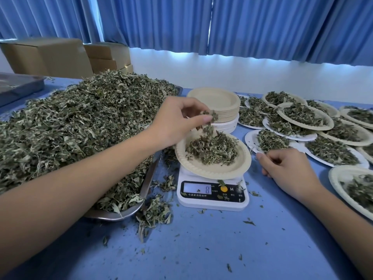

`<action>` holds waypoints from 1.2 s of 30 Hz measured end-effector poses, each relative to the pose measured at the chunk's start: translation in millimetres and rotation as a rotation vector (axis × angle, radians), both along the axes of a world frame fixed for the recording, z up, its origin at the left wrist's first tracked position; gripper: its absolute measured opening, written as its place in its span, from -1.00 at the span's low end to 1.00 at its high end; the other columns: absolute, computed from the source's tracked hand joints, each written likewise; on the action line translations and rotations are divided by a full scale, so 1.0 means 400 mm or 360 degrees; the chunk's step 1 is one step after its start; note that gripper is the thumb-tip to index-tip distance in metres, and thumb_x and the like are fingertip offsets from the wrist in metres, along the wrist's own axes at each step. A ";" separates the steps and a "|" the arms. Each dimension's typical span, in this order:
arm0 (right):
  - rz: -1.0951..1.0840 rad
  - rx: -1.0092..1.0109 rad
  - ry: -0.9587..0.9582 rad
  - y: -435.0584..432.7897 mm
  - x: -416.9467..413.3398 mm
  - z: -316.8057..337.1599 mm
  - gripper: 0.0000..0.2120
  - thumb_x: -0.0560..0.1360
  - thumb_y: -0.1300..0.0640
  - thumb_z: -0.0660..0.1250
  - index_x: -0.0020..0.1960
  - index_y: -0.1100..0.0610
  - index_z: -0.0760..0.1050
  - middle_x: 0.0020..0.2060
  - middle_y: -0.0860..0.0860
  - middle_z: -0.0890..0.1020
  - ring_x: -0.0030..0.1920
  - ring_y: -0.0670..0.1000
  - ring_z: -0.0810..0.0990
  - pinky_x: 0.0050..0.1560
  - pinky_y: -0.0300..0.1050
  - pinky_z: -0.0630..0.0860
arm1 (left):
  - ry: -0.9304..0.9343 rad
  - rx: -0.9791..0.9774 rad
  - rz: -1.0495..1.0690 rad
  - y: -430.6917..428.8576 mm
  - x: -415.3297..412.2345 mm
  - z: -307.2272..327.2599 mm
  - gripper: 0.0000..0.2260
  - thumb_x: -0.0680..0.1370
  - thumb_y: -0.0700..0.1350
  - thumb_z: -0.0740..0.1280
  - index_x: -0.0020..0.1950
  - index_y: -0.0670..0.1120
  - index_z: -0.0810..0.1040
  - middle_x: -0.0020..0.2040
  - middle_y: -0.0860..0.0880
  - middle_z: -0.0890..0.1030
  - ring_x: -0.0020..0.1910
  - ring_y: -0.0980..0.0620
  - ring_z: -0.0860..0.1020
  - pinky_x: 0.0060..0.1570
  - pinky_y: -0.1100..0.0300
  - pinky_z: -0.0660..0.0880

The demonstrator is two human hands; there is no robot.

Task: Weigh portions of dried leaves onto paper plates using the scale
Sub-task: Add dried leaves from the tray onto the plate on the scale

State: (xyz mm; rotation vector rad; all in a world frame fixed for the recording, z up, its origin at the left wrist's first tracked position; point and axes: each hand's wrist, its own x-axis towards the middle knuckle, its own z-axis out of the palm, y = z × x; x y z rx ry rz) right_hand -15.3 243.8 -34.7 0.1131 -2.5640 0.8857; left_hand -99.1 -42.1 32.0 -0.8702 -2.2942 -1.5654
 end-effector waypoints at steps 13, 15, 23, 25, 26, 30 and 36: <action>-0.0009 0.0010 -0.0040 -0.002 0.003 0.003 -0.50 0.63 0.02 0.35 -0.49 0.06 0.52 -0.56 0.01 0.55 -0.55 0.01 0.45 -0.43 -0.23 0.37 | -0.0304 0.0506 0.0068 -0.036 -0.026 0.022 -0.90 0.49 -0.25 0.50 -0.02 -0.12 0.69 -0.17 -0.05 0.73 -0.18 0.01 0.65 -0.10 0.17 0.61; -0.0011 0.0019 -0.0040 -0.003 0.003 0.004 -0.49 0.63 0.02 0.35 -0.49 0.06 0.52 -0.56 0.00 0.55 -0.56 -0.02 0.44 -0.43 -0.25 0.37 | -0.0444 0.0606 0.0035 -0.049 -0.033 0.025 -0.92 0.50 -0.26 0.48 -0.04 -0.12 0.69 -0.17 -0.07 0.73 -0.18 0.00 0.64 -0.13 0.17 0.59; -0.0016 0.0012 -0.0025 -0.001 0.002 0.001 -0.50 0.63 0.04 0.36 -0.49 0.07 0.51 -0.57 -0.01 0.55 -0.54 -0.02 0.46 -0.44 -0.28 0.36 | -0.0712 0.0787 -0.0101 -0.072 -0.061 0.022 -0.94 0.52 -0.30 0.43 -0.03 -0.20 0.66 -0.23 -0.03 0.71 -0.25 0.10 0.66 -0.20 0.23 0.59; -0.0010 0.0005 -0.0022 0.000 0.002 0.001 -0.50 0.63 0.04 0.36 -0.49 0.07 0.52 -0.56 -0.01 0.55 -0.53 0.00 0.47 -0.44 -0.28 0.36 | -0.0718 0.0802 -0.0079 -0.081 -0.069 0.027 -0.94 0.53 -0.30 0.43 -0.03 -0.20 0.66 -0.23 -0.03 0.71 -0.26 0.09 0.66 -0.17 0.22 0.60; -0.0005 0.0006 -0.0023 -0.001 0.002 0.000 -0.50 0.63 0.04 0.36 -0.49 0.07 0.52 -0.56 -0.01 0.55 -0.53 0.01 0.47 -0.44 -0.28 0.36 | -0.0723 0.0799 -0.0040 -0.088 -0.074 0.030 -0.93 0.52 -0.30 0.44 -0.02 -0.20 0.66 -0.22 -0.04 0.71 -0.25 0.08 0.66 -0.15 0.21 0.61; -0.0005 0.0015 -0.0022 0.002 0.000 -0.002 -0.50 0.63 0.03 0.36 -0.48 0.07 0.52 -0.56 -0.01 0.55 -0.53 0.02 0.49 -0.41 -0.22 0.39 | -0.0729 0.0656 0.0238 -0.126 -0.095 0.040 -0.91 0.50 -0.29 0.47 -0.02 -0.20 0.67 -0.13 -0.09 0.70 -0.23 0.04 0.68 -0.11 0.18 0.63; -0.0005 0.0012 -0.0028 0.002 0.002 -0.002 -0.54 0.62 0.00 0.36 -0.45 0.05 0.53 -0.56 -0.01 0.55 -0.51 0.05 0.49 -0.44 -0.29 0.36 | -0.0366 -0.0475 0.0743 -0.183 -0.141 0.017 -0.95 0.48 -0.18 0.52 -0.11 -0.08 0.69 -0.18 -0.02 0.69 -0.31 0.06 0.60 -0.41 0.34 0.48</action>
